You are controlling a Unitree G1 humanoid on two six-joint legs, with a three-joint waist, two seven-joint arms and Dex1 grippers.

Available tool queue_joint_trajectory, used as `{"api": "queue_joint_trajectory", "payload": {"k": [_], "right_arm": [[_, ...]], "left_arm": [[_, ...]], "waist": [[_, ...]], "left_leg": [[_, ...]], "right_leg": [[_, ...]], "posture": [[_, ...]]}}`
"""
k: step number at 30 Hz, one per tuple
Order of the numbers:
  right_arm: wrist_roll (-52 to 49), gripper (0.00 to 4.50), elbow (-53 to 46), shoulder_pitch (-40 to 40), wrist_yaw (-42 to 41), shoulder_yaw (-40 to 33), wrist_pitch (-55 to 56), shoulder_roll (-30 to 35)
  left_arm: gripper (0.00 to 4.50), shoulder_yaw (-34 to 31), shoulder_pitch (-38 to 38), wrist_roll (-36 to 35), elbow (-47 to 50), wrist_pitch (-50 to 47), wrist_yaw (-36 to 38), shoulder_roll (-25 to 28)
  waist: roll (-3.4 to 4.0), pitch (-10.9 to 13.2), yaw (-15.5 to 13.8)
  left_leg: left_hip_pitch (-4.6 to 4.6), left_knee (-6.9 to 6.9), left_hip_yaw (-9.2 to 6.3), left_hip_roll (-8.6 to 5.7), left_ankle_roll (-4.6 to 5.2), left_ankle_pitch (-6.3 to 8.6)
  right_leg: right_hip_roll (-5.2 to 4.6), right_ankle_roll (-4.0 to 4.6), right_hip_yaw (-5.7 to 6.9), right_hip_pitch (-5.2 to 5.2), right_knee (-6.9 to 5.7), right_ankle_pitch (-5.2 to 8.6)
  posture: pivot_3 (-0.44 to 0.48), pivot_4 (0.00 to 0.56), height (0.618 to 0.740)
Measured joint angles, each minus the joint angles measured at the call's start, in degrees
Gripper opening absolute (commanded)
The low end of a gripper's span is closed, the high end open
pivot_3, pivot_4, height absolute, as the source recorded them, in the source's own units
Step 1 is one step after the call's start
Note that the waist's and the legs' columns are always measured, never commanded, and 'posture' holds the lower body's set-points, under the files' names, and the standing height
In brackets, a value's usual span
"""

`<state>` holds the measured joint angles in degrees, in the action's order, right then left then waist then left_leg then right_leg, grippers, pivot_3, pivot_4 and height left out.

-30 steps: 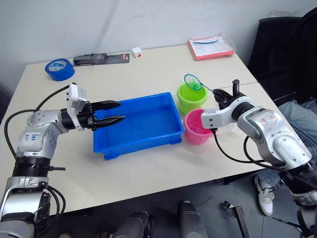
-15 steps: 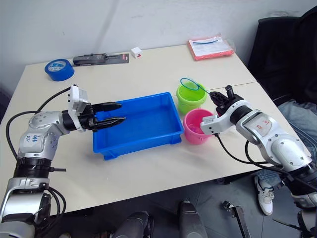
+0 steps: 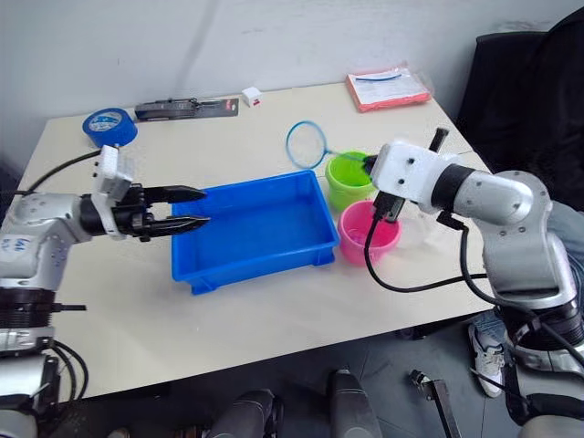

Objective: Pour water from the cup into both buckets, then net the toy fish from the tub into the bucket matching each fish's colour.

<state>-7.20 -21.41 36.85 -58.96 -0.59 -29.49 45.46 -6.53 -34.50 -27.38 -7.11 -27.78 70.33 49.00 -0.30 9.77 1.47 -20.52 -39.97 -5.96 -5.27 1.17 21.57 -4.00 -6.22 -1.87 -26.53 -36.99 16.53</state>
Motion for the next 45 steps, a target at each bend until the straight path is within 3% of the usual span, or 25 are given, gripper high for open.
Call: {"api": "queue_joint_trajectory", "payload": {"k": [5, 10, 19, 27, 34, 36, 37, 40, 45], "right_arm": [[-16.0, 0.78, -4.0, -2.5, -9.5, -0.6, -9.5, 1.6], [-19.0, 0.78, -3.9, -3.0, -14.9, 5.0, -9.6, 3.3], [-10.4, 0.78, 4.1, -3.0, -13.5, 22.6, -2.9, -5.1], [-0.6, 0.78, 18.3, -0.5, -10.1, 31.1, 6.9, -16.2], [1.7, 0.78, 23.0, 0.5, -10.5, 31.7, 11.2, -17.8], [1.8, 1.8, 23.5, 0.5, -10.7, 31.7, 12.0, -18.0], [1.8, 2.06, 23.8, 0.5, -10.9, 31.7, 12.1, -18.0], [2.0, 3.43, 23.2, 0.2, -11.3, 31.6, 11.8, -17.4], [0.7, 3.43, 14.7, -3.8, -11.6, 28.2, 5.6, -11.1]], "left_arm": [[3.1, -0.3, 5.3, -3.3, 7.7, -7.5, 2.2, 5.0], [3.1, -0.6, 10.0, -7.1, 16.1, -11.8, 3.9, 7.4], [3.1, 4.6, 17.2, -5.1, 22.9, -8.5, 3.6, 7.1], [3.1, 13.3, 19.2, 3.6, 21.9, 1.6, 3.7, 4.0], [3.1, 15.3, 19.5, 7.3, 19.4, 6.0, 2.6, 2.1], [3.1, 15.3, 19.5, 7.4, 19.4, 6.4, 2.6, 1.9], [3.1, 15.3, 19.5, 7.4, 19.4, 6.6, 2.5, 1.8], [3.1, 15.2, 19.7, 7.4, 19.4, 6.7, 2.3, 1.7], [3.1, 11.4, 25.0, 5.2, 20.6, 3.3, -1.0, 1.2]], "waist": [[0.0, 0.0, -0.2], [0.0, 0.0, -0.2], [0.0, 0.0, 0.0], [0.0, 0.0, 0.0], [0.0, 0.0, 0.1], [0.0, 0.0, 0.1], [0.0, 0.0, 0.1], [0.0, 0.0, 0.1], [0.0, 0.0, 0.0]], "left_leg": [[-0.01, 0.02, -0.03, -0.01, 0.04, 0.02], [0.01, 0.02, -0.01, 0.02, 0.04, 0.02], [0.03, 0.01, 0.04, -0.02, 0.04, 0.02], [0.08, 0.03, 0.06, -0.03, 0.03, 0.02], [0.06, 0.01, 0.04, -0.02, 0.03, 0.02], [0.06, 0.01, 0.04, -0.02, 0.03, 0.02], [0.06, 0.01, 0.04, -0.02, 0.03, 0.02], [0.06, 0.01, 0.03, -0.02, 0.03, 0.02], [0.03, 0.03, 0.01, -0.02, 0.04, 0.03]], "right_leg": [[-0.04, 0.0, 0.0, 0.01, 0.04, 0.0], [-0.04, 0.0, -0.01, 0.02, 0.08, 0.0], [-0.04, 0.0, -0.03, -0.01, 0.12, 0.0], [-0.02, 0.01, -0.02, -0.01, 0.11, 0.0], [-0.02, 0.01, 0.02, -0.01, 0.08, 0.0], [-0.02, 0.01, 0.01, -0.01, 0.08, 0.0], [-0.02, 0.01, 0.01, -0.01, 0.08, 0.0], [-0.02, 0.01, 0.01, -0.01, 0.07, 0.0], [-0.03, 0.01, -0.01, 0.0, 0.07, 0.0]], "posture": [[0.0, 0.15, 0.74], [0.0, 0.15, 0.74], [0.0, 0.15, 0.74], [0.0, 0.15, 0.74], [0.0, 0.15, 0.74], [0.0, 0.15, 0.74], [0.0, 0.15, 0.74], [0.0, 0.15, 0.74], [0.0, 0.15, 0.74]]}}
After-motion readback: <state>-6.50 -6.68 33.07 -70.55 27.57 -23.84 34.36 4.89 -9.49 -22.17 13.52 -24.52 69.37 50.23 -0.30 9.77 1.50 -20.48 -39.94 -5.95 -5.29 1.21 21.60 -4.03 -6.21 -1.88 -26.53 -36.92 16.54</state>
